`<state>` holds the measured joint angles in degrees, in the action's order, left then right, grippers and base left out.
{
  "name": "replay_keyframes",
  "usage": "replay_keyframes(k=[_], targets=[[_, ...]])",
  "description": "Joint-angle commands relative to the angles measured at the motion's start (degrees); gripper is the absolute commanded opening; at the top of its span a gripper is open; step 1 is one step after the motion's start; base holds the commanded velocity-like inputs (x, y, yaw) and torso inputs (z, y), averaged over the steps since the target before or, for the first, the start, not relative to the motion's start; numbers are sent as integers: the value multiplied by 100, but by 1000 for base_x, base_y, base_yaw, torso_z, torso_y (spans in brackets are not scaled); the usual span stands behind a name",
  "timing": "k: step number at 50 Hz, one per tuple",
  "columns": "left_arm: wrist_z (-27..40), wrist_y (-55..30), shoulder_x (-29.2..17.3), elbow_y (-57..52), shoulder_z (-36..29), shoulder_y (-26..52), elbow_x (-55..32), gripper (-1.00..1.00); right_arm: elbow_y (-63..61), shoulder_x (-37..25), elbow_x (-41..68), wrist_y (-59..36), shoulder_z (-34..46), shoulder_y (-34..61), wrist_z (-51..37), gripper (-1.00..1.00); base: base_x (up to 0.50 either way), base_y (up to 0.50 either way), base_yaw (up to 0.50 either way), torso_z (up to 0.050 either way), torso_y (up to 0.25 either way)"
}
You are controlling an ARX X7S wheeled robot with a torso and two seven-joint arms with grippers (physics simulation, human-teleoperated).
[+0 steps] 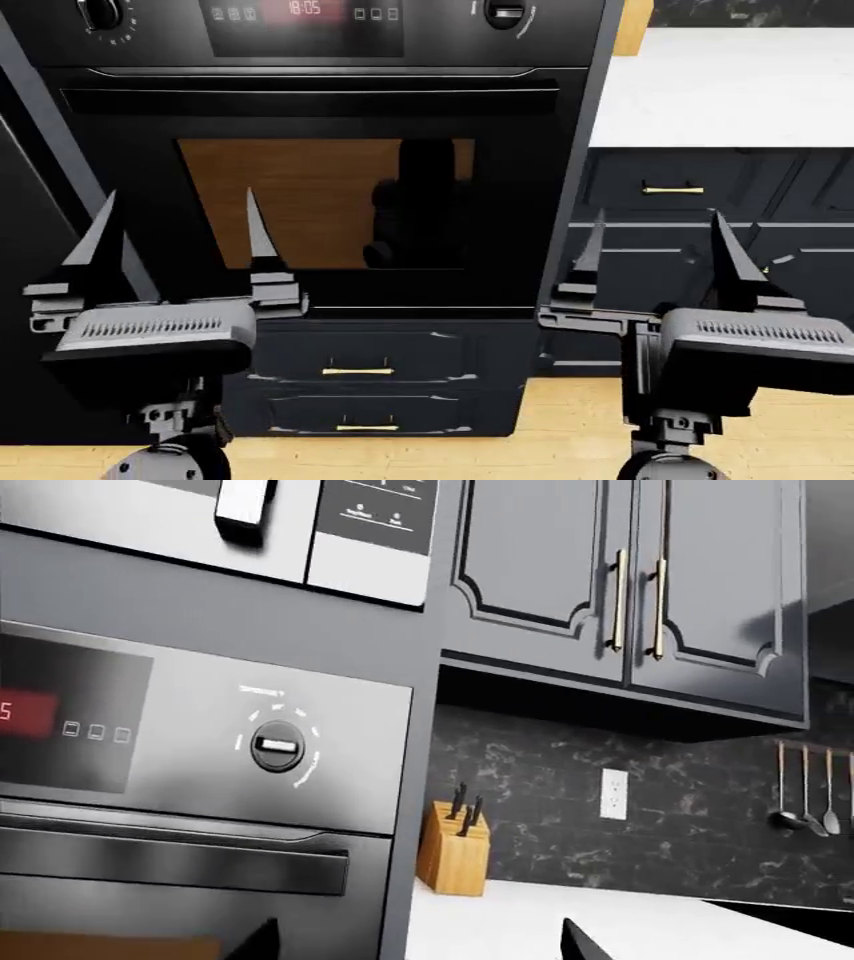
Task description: Preheat the oven by turning the temperature knob.
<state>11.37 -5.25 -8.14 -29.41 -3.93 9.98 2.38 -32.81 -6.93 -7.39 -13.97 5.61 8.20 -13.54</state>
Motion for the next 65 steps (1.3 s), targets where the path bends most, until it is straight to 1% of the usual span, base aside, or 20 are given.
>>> replay_keyframes(k=[1,5,10,13,21,33,46,55,60,65], targets=[[97,21,-89,-267,-19,378,52,100,-306,-109,-62,-256,-13,421,-72,100,0,0,0,0,0],[120,-91,-119,-377,51,604,1,100,-434,-174,-108,-346,-66,612,-92,100,0,0,0,0,0],[158,-168,-114,-470,36,678,-24,100,-531,-222,-129,-372,-86,593,-116,100,0,0,0,0,0],[196,-343,-59,-584,-7,847,-30,100,-614,-249,-136,-390,-100,575,-133,100,0,0,0,0,0],[226,-169,-141,-581,56,748,-136,100,-669,-300,-72,-335,-174,587,-188,100,0,0,0,0,0],[283,-249,-205,-811,84,711,-223,100,-827,-392,-53,-238,-150,476,-224,100,0,0,0,0,0],[321,-286,-271,-906,90,719,-323,100,-832,-437,11,-212,-121,484,-258,100,0,369,0,0,0],[360,-272,-302,-890,66,755,-343,100,-792,-479,-12,-209,-83,513,-297,100,0,7,0,0,0],[376,-250,-321,-898,42,742,-350,100,-797,-511,13,-251,-41,516,-267,100,0,302,0,0,0],[395,-296,-340,-988,47,738,-387,100,-811,-551,29,-346,34,509,-211,100,0,0,0,0,0]])
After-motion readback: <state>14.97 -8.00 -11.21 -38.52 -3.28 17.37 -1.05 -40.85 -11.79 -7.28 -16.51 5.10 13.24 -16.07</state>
